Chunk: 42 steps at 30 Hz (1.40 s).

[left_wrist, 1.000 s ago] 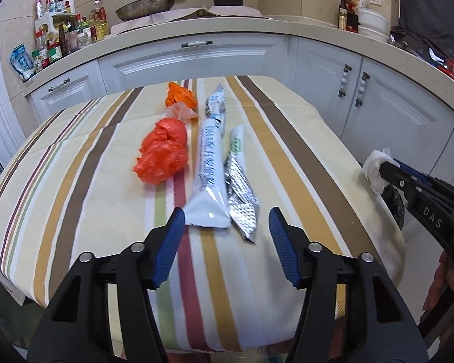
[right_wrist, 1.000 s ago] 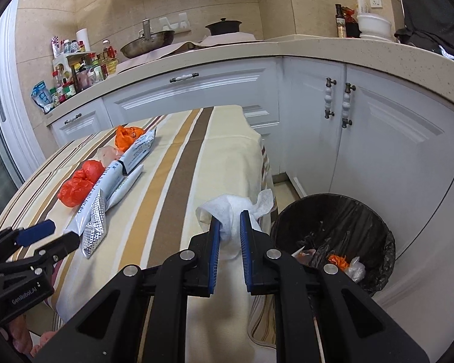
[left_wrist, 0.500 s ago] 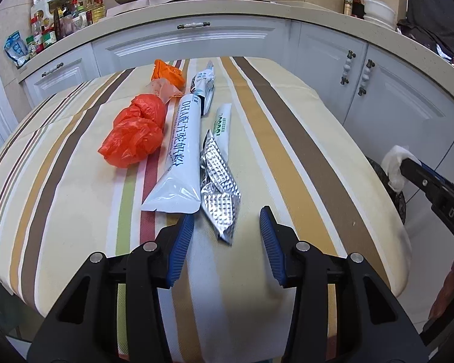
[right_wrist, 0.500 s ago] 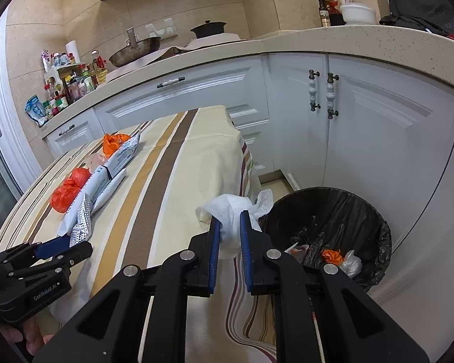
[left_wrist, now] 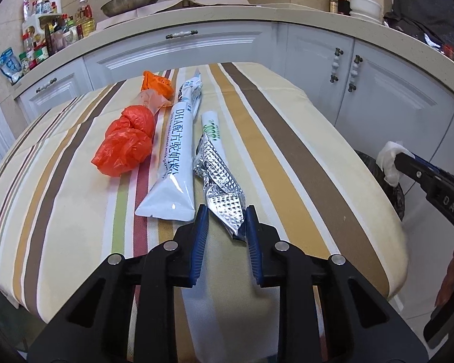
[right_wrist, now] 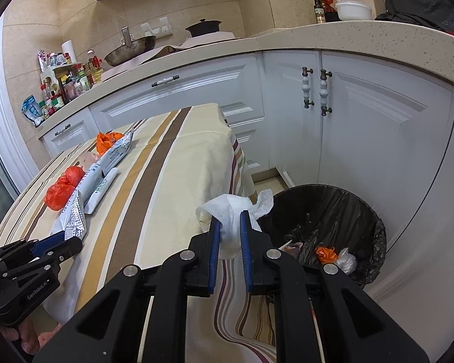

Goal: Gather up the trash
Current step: 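Grasp the foil packet with the left gripper while the right holds the tissue, then carry both items over the bin and open both grippers to drop them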

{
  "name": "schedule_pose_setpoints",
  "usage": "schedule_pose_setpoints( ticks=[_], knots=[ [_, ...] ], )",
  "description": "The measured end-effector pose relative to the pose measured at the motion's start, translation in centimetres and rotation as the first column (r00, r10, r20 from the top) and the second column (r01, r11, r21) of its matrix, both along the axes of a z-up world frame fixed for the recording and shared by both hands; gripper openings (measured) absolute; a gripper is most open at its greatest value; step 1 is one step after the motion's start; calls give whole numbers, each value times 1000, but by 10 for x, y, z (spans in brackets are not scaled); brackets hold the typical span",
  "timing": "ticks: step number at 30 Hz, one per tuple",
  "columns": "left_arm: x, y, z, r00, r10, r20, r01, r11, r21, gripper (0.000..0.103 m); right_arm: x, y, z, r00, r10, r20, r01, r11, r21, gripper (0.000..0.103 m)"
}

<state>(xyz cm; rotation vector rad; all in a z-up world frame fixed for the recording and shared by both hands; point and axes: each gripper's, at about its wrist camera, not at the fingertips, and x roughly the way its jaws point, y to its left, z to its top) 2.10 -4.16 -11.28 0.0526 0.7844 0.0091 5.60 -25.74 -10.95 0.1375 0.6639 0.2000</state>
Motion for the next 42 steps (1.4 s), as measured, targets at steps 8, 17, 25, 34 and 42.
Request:
schedule_pose_setpoints(
  ticks=[8, 17, 25, 34, 42],
  knots=[
    [-21, -10, 19, 995, -65, 74, 61, 997, 57, 24, -7, -8, 4, 1000, -14, 13, 14, 1000, -21, 14],
    [-5, -46, 42, 974, -193, 123, 187, 981, 53, 24, -18, -31, 20, 995, -86, 54, 90, 993, -72, 14],
    [28, -109, 48, 934, -333, 130, 327, 943, 67, 24, -13, -68, 29, 983, -164, 82, 173, 978, -117, 14],
    [71, -172, 50, 903, -410, 126, 400, 911, 97, 24, 7, -97, 23, 975, -206, 81, 215, 968, -133, 14],
    [119, -200, 30, 909, -414, 40, 411, 909, 72, 39, 38, -120, 2, 967, -249, 49, 252, 965, -65, 35]
  ],
)
